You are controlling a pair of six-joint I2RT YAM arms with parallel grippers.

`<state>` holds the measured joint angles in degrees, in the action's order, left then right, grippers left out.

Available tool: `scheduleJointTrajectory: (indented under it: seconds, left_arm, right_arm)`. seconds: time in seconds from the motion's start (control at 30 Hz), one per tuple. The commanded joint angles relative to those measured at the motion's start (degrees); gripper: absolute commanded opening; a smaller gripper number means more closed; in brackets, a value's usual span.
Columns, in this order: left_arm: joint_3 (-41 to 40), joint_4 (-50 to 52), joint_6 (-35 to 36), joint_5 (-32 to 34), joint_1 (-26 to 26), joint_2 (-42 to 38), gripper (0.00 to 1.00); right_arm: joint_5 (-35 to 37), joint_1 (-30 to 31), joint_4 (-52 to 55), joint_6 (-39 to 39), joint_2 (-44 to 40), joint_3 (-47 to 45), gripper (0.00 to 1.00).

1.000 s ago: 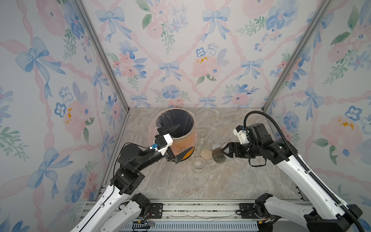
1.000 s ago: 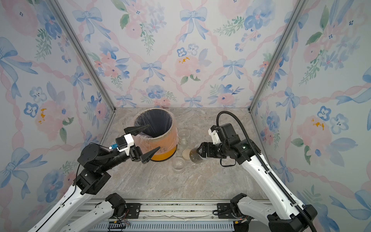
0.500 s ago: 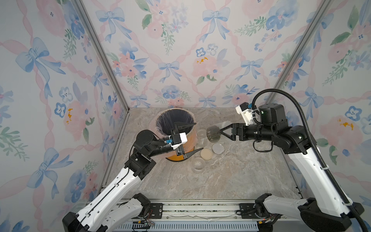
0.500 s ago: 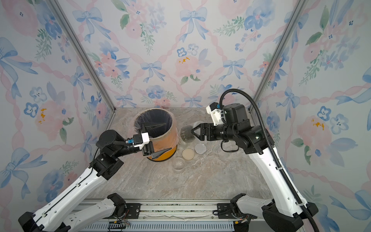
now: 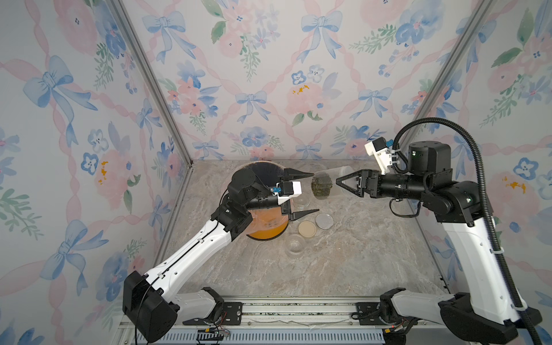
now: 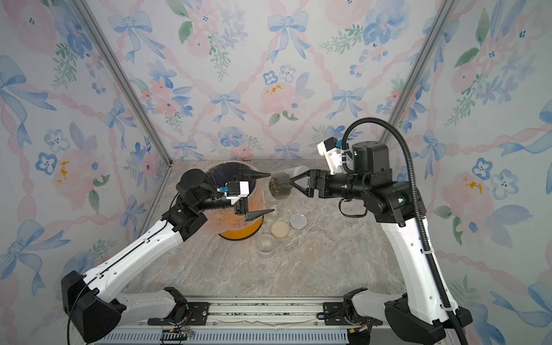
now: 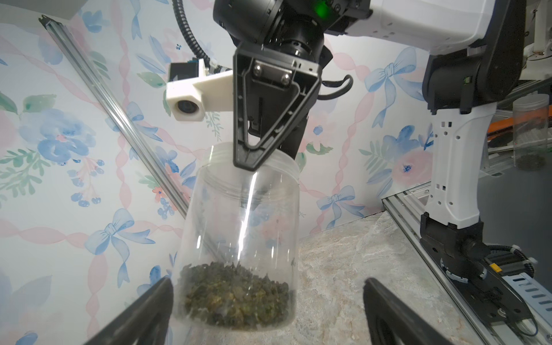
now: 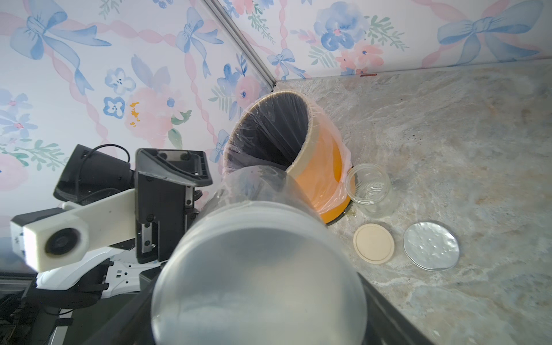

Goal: Empty moldy tea leaves from jars
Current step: Pick up the jar from the center of the board.

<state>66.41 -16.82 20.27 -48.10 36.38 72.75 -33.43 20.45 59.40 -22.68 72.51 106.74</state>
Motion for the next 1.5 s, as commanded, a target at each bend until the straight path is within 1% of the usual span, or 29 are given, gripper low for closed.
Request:
scheduleJointTrajectory:
  seconds: [0.0, 0.33, 0.5, 0.87, 1.33, 1.47]
  left_arm:
    - [2.95, -1.19, 1.94, -1.97, 0.36, 2.62, 0.98]
    - [6.11, -4.08, 2.52, -2.00, 1.04, 8.66, 0.98]
    - [6.23, -6.43, 2.01, -1.38, 1.24, 9.84, 0.98]
    - [8.03, -6.71, 1.32, -2.28, 1.75, 10.63, 0.97]
    - [10.05, -6.71, 1.03, -3.11, 3.08, 12.57, 0.88]
    - [10.32, -6.72, 1.06, -3.23, 3.26, 12.77, 0.83]
  right_arm:
    - [-4.52, -0.76, -0.91, -0.25, 0.36, 1.95, 0.66]
    - [-7.69, -0.85, -4.27, -2.85, 0.88, 1.67, 0.65]
    - [-7.82, -0.88, -4.23, -3.08, 1.45, 1.46, 0.64]
    - [-7.63, -0.78, -5.21, -3.59, 2.02, 0.81, 0.62]
    - [-7.92, -0.71, -5.10, -4.15, 1.50, 1.36, 0.60]
    - [-8.10, -0.67, -5.08, -4.29, 1.49, 1.30, 0.60]
